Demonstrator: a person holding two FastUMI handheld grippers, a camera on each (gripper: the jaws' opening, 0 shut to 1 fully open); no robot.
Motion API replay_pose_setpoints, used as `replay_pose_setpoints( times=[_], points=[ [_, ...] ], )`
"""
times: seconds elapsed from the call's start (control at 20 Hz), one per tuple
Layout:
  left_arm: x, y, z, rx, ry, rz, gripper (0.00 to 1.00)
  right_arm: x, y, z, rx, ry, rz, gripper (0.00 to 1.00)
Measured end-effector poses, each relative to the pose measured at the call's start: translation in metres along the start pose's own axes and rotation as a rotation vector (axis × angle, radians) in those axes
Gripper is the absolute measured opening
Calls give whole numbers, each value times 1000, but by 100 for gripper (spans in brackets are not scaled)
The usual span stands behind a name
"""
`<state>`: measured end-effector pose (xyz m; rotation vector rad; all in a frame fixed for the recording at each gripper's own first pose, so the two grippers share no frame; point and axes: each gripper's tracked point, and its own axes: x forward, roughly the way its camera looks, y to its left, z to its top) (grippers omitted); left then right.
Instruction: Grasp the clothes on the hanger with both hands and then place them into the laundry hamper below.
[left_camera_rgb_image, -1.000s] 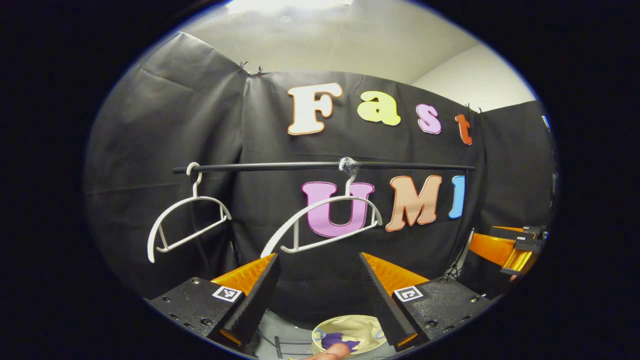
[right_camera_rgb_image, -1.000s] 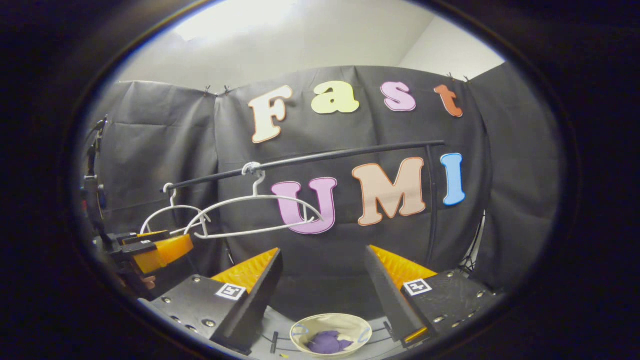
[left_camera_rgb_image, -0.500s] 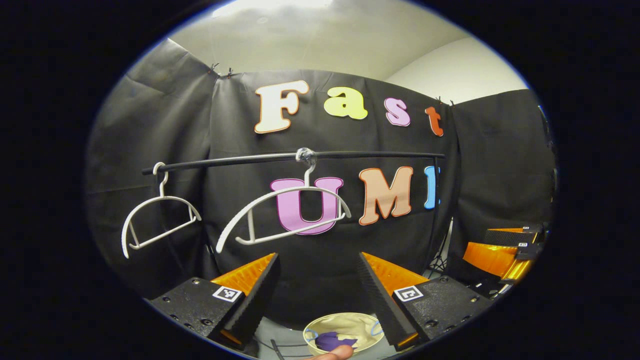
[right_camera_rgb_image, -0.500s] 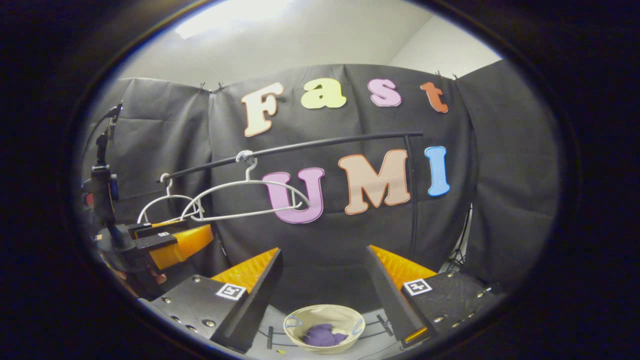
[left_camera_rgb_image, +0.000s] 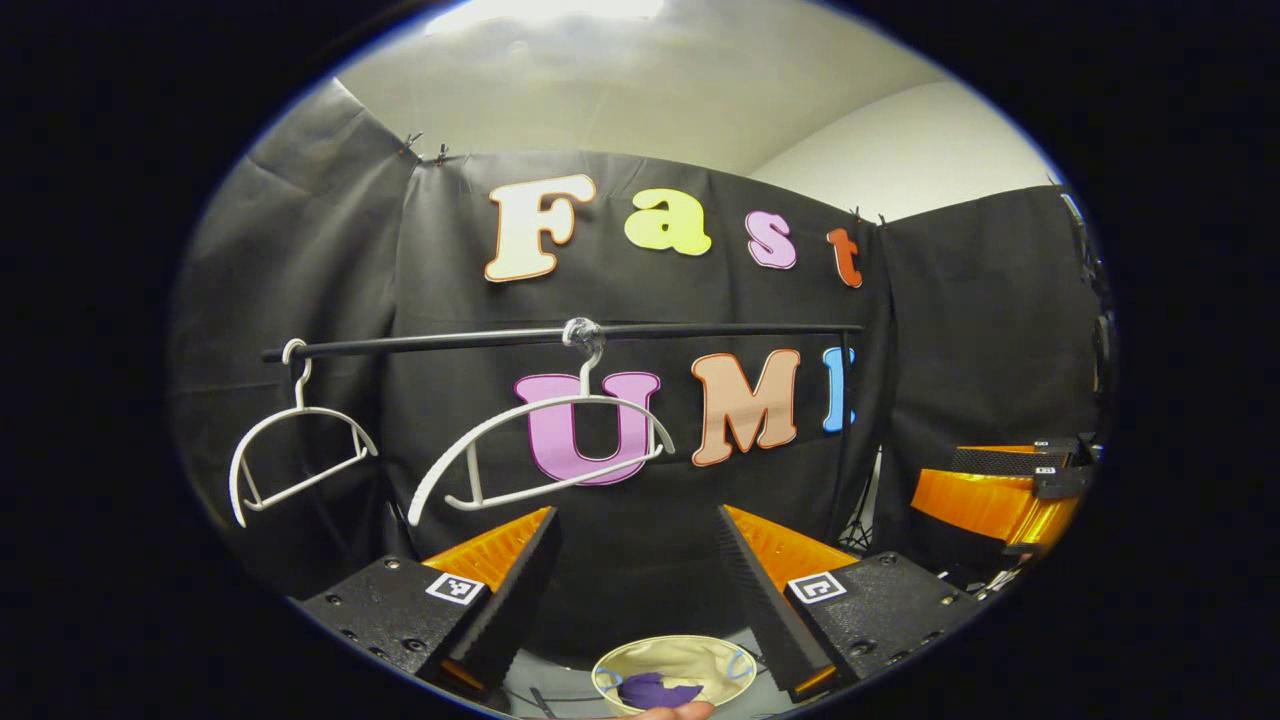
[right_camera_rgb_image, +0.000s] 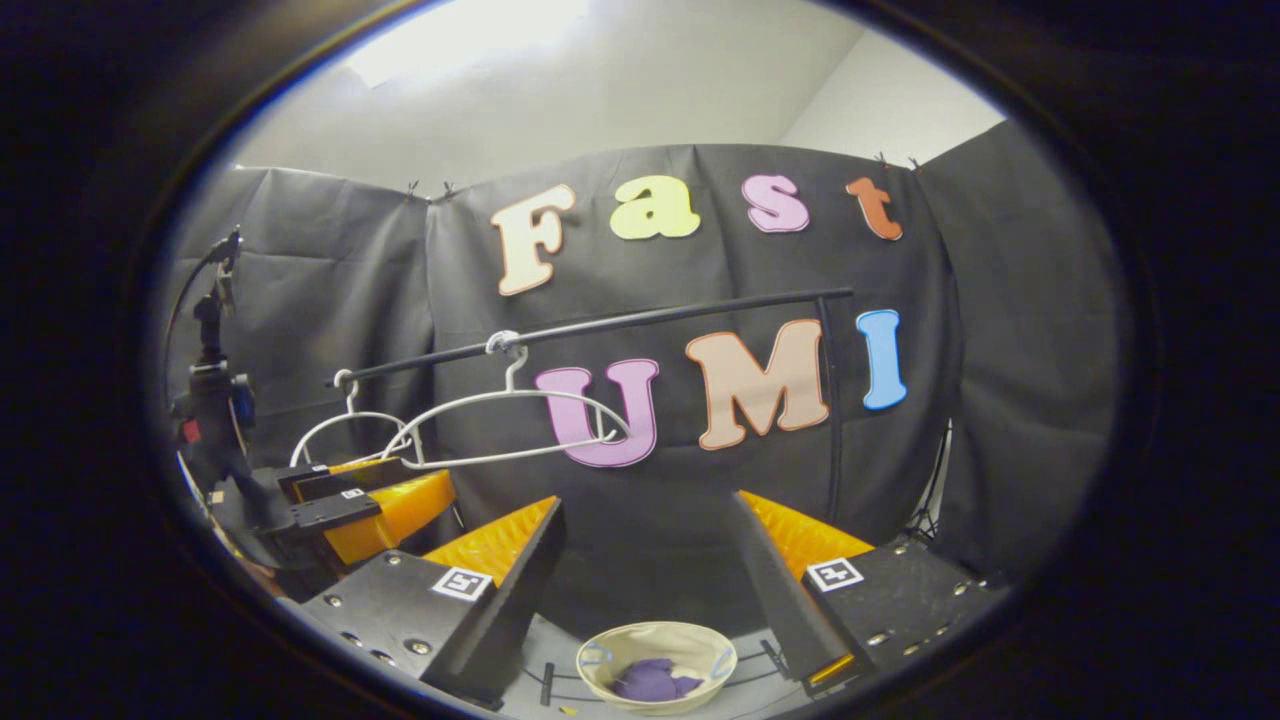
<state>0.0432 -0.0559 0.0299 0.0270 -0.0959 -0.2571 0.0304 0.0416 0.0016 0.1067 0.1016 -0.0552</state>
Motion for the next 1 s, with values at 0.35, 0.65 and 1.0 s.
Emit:
replay_pose_setpoints(
  times=[0.35, 0.65, 1.0],
  points=[
    [14, 7, -14, -16, 32, -26, 95, 13, 3, -10, -21, 22, -27, 98],
    [27, 0, -15, -8, 29, -9, 91, 25, -6, -10, -53, 22, 9, 96],
    [46, -11, -1, 8, 13, 87, 95, 31, -26, 9, -51, -25, 58, 100]
  ],
)
